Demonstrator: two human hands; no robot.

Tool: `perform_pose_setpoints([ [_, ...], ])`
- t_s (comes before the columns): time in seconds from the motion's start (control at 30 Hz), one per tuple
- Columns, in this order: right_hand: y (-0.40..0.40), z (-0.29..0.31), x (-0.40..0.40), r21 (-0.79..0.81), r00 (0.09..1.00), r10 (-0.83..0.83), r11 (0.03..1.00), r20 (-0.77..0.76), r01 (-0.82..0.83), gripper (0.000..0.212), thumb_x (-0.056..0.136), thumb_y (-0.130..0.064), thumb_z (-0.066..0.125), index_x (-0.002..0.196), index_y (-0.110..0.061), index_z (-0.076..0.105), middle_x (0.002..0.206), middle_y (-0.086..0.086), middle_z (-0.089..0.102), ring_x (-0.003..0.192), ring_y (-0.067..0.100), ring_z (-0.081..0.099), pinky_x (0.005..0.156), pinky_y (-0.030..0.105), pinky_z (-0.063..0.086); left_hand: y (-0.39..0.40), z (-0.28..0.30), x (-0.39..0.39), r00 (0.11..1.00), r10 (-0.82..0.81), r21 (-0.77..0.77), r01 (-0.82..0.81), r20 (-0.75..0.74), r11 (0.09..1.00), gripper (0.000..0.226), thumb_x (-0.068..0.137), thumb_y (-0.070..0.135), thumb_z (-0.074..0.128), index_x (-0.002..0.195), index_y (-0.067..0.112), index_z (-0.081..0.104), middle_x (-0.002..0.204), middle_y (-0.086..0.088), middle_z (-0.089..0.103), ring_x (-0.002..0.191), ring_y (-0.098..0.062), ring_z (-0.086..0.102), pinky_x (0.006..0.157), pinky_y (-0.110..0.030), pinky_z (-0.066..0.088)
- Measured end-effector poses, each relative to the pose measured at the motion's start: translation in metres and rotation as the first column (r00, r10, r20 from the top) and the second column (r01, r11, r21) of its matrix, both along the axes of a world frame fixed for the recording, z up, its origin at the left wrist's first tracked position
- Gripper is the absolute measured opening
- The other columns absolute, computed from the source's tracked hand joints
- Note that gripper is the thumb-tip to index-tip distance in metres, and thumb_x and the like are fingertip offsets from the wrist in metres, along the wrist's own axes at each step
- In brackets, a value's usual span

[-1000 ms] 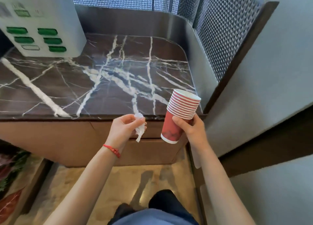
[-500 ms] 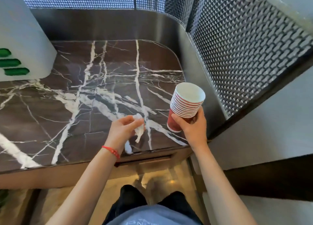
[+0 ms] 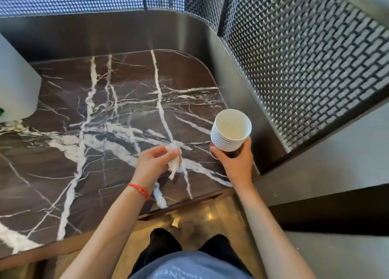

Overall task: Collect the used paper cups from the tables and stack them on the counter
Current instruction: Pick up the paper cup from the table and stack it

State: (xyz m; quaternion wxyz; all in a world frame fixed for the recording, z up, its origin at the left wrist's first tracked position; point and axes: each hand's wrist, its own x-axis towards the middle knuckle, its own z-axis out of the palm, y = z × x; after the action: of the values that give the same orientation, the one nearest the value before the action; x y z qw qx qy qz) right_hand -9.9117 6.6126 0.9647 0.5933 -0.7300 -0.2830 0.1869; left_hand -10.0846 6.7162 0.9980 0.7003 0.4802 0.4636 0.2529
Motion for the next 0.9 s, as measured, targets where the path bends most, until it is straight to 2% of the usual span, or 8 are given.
perform_pose_setpoints([
  [0.1,0.0,-0.002,-0.004,0.012,0.999,-0.036,0.999,-0.003,0.036,0.079,0.058,-0.042,0.082,0.124,-0.036,0.04,0.119,-0.014,0.055,0.117,0.007,0.051,0.092,0.015,0.04,0.002,-0.001,0.0,1.0,-0.017,-0.006,0.017,0.001,1.0,0.003,0.08,0.009,0.068,0.079,0.008,0.071,0.071,-0.003,0.073,0.068,-0.013,0.069,0.06,-0.02,0.055],
  [0.27,0.0,-0.01,-0.009,0.023,0.993,-0.121,0.992,0.002,0.121,0.07,0.066,-0.029,0.083,0.123,-0.035,0.043,0.12,-0.013,0.056,0.115,0.004,0.052,0.095,0.022,0.044,0.007,-0.002,-0.002,0.998,-0.047,0.041,0.049,-0.048,0.998,0.006,0.079,0.016,0.07,0.073,0.014,0.073,0.072,-0.003,0.072,0.066,-0.012,0.066,0.062,-0.021,0.054],
  [0.43,0.02,-0.006,-0.001,0.019,0.99,-0.139,0.99,-0.009,0.139,0.064,0.068,-0.025,0.083,0.121,-0.027,0.048,0.114,-0.009,0.058,0.106,0.005,0.055,0.085,0.008,0.043,0.012,-0.003,-0.006,0.994,-0.068,0.06,0.073,-0.088,0.995,0.014,0.076,0.026,0.072,0.079,0.012,0.073,0.09,-0.018,0.072,0.081,-0.024,0.064,0.078,-0.036,0.052],
  [0.5,0.03,-0.004,0.004,0.025,0.987,-0.16,0.987,-0.011,0.16,0.064,0.069,-0.022,0.083,0.124,-0.019,0.049,0.116,-0.005,0.059,0.106,0.006,0.054,0.08,0.002,0.042,0.012,-0.002,-0.006,0.993,-0.072,0.069,0.078,-0.093,0.995,0.013,0.076,0.026,0.071,0.078,0.013,0.073,0.087,-0.016,0.072,0.076,-0.02,0.065,0.071,-0.031,0.05],
  [0.6,0.043,-0.002,0.01,0.024,0.981,-0.193,0.981,0.0,0.193,0.068,0.07,-0.022,0.082,0.128,-0.013,0.048,0.122,0.0,0.057,0.108,0.007,0.052,0.08,0.001,0.04,0.013,0.0,-0.005,0.992,-0.072,0.088,0.081,-0.101,0.993,0.012,0.078,0.023,0.07,0.079,0.011,0.073,0.082,-0.013,0.072,0.055,-0.003,0.059,0.051,-0.014,0.044],
  [0.7,0.052,-0.002,0.015,0.016,0.976,-0.217,0.976,0.006,0.217,0.069,0.07,-0.024,0.082,0.129,-0.013,0.048,0.126,0.002,0.057,0.113,0.012,0.052,0.091,0.016,0.044,0.014,0.001,-0.005,0.992,-0.068,0.102,0.079,-0.106,0.992,0.013,0.08,0.022,0.07,0.081,0.009,0.072,0.08,-0.01,0.072,0.043,0.003,0.052,0.042,-0.008,0.038],
  [0.77,0.056,-0.003,0.017,0.012,0.972,-0.234,0.972,0.011,0.234,0.07,0.07,-0.024,0.082,0.13,-0.013,0.048,0.128,0.003,0.057,0.117,0.015,0.052,0.098,0.029,0.045,0.014,0.001,-0.005,0.992,-0.074,0.099,0.085,-0.106,0.991,0.014,0.08,0.023,0.07,0.081,0.009,0.072,0.083,-0.01,0.073,0.052,0.0,0.056,0.048,-0.012,0.041],
  [0.9,0.063,-0.003,0.019,0.009,0.964,-0.264,0.965,0.025,0.264,0.072,0.071,-0.025,0.081,0.132,-0.012,0.047,0.13,0.005,0.056,0.12,0.018,0.052,0.102,0.037,0.045,0.015,0.001,-0.007,0.995,-0.066,0.078,0.072,-0.079,0.994,0.011,0.08,0.02,0.07,0.08,0.009,0.072,0.086,-0.014,0.072,0.069,-0.016,0.062,0.062,-0.023,0.047],
])
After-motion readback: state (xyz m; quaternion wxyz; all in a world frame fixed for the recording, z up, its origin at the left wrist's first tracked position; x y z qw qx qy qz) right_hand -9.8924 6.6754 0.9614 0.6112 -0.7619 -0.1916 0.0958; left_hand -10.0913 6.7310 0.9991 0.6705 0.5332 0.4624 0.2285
